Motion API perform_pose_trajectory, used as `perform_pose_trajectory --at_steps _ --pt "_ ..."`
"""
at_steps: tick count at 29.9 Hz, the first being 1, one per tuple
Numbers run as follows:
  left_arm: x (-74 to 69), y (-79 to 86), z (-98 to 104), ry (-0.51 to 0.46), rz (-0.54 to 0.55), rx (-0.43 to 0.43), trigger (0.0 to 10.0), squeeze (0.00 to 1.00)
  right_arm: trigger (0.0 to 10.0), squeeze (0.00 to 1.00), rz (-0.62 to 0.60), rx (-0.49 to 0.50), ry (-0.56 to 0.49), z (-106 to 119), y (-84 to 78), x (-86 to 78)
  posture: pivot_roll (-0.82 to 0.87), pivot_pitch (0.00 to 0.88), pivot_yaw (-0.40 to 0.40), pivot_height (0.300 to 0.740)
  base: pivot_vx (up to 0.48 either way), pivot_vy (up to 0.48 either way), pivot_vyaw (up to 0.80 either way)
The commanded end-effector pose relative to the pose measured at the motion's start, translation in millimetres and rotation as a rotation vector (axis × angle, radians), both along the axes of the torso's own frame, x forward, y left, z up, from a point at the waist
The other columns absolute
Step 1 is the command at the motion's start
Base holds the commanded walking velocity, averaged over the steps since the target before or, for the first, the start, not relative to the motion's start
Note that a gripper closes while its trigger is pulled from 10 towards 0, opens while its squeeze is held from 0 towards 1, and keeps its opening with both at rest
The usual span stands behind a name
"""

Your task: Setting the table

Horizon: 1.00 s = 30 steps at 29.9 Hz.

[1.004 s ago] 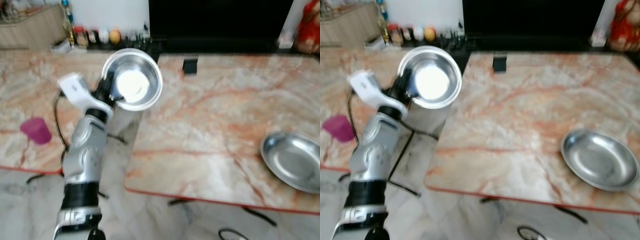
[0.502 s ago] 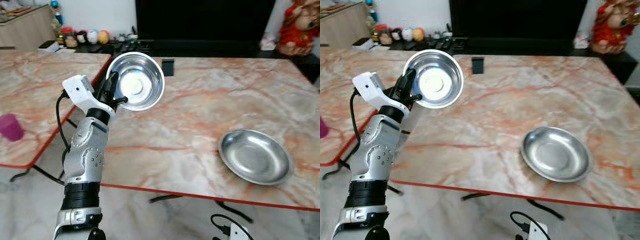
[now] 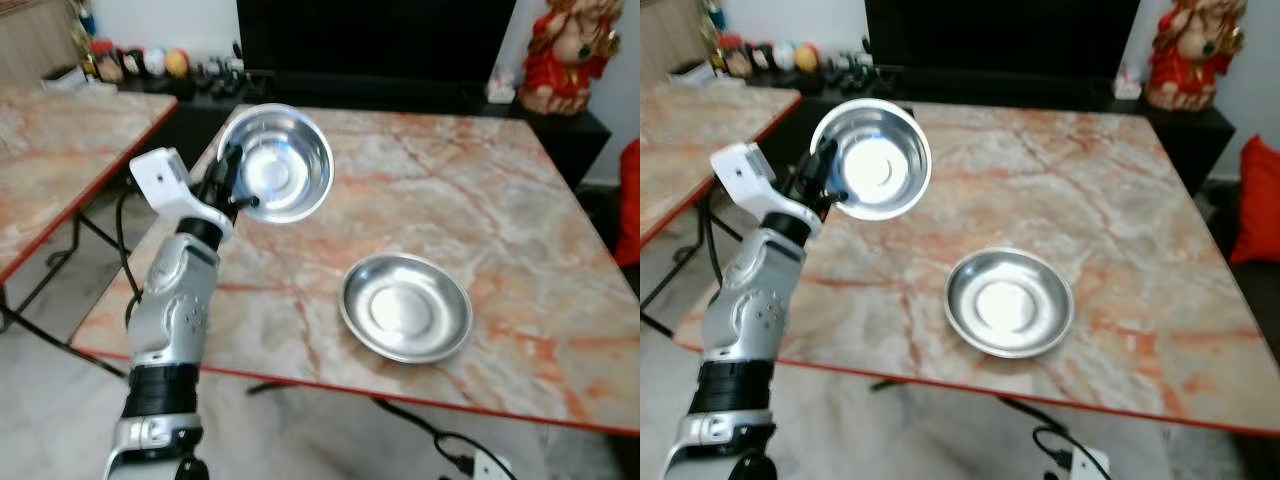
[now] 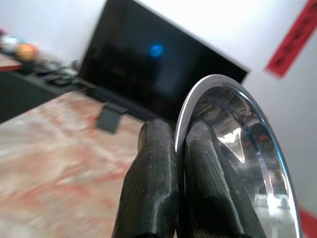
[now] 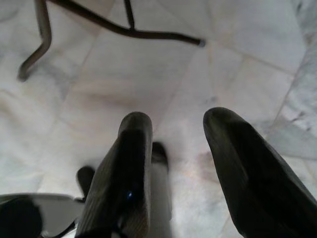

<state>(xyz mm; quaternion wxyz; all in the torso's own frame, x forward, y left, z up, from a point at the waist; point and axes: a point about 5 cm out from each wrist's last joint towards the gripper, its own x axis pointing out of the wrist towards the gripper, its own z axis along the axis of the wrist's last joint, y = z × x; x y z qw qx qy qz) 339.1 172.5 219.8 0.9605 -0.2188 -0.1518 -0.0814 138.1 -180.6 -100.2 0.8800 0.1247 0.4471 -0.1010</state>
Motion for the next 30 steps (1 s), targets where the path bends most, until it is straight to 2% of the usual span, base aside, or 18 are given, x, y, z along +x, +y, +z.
perform_pose_trajectory --at_steps 1,5,9,13,17,20,26,28,30 --pt "0.3 -3.0 0.1 0.001 -0.053 0.076 10.0 0.00 10.0 0.00 -0.001 0.004 0.017 -2.1 4.8 -4.4 -0.01 0.000 0.009 0.740 0.000 -0.472 0.00" --pt "0.6 5.0 -4.5 0.018 -0.055 0.135 10.0 0.00 10.0 0.00 0.001 0.007 0.027 -2.7 9.7 -4.1 -0.01 0.000 0.008 0.740 0.000 -0.472 0.00" --pt "2.1 14.8 -3.3 0.019 -0.049 0.175 10.0 0.00 10.0 0.00 0.004 0.007 0.023 -0.6 14.8 4.9 -0.01 0.000 0.005 0.740 0.000 -0.472 0.00" --pt "3.9 18.0 -6.0 0.039 -0.066 0.206 10.0 0.00 10.0 0.00 0.010 0.007 0.016 1.9 19.1 13.3 -0.01 0.000 0.004 0.740 0.000 -0.457 0.00" --pt "7.2 21.6 -17.4 0.118 -0.070 0.211 10.0 0.00 10.0 0.00 0.007 0.006 -0.003 8.5 22.5 31.8 -0.01 0.000 0.005 0.740 0.000 0.000 0.00" --pt "6.8 20.0 -24.1 0.157 -0.100 0.224 10.0 0.00 10.0 0.00 0.008 0.006 -0.004 10.1 24.3 36.1 -0.01 0.000 0.005 0.740 0.000 0.000 0.00" --pt "5.8 24.6 -37.0 0.249 -0.088 0.134 10.0 0.00 10.0 0.00 0.020 0.012 0.000 13.4 33.1 45.4 -0.01 0.000 0.008 0.740 0.000 0.000 0.00" --pt "5.8 24.6 -37.0 0.249 -0.088 0.134 10.0 0.00 10.0 0.00 0.020 0.012 0.000 13.4 33.1 45.4 -0.01 0.000 0.008 0.740 0.000 0.000 0.00" --pt "3.6 29.1 -37.8 0.267 -0.068 0.071 10.0 0.00 10.0 0.00 0.028 0.019 0.001 15.6 39.8 50.8 -0.01 0.000 0.009 0.740 0.000 0.000 0.00"
